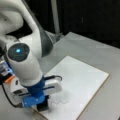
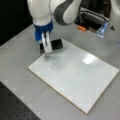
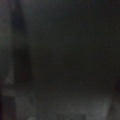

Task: Erasing curve lines

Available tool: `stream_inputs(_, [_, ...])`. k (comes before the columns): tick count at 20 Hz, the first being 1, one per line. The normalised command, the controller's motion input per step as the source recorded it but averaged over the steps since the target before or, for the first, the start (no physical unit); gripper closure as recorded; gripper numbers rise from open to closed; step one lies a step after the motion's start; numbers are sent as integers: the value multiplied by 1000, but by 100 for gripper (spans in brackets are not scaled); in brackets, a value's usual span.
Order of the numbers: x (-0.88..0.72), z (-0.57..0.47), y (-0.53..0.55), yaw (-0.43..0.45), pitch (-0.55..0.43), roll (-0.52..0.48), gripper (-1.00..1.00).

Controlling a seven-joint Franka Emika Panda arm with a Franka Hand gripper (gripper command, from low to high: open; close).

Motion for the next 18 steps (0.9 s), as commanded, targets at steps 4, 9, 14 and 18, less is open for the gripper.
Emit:
stream_inputs(4, [-196,-163,90,-15,-363,115,100])
stream_inputs(9, [-179,-138,-7,-16,-209,36,100])
stream_inputs(14, [-184,-198,-12,-45,-119,-28,100])
stream_inputs(18, [-141,-242,36,-39,-124,-14,100])
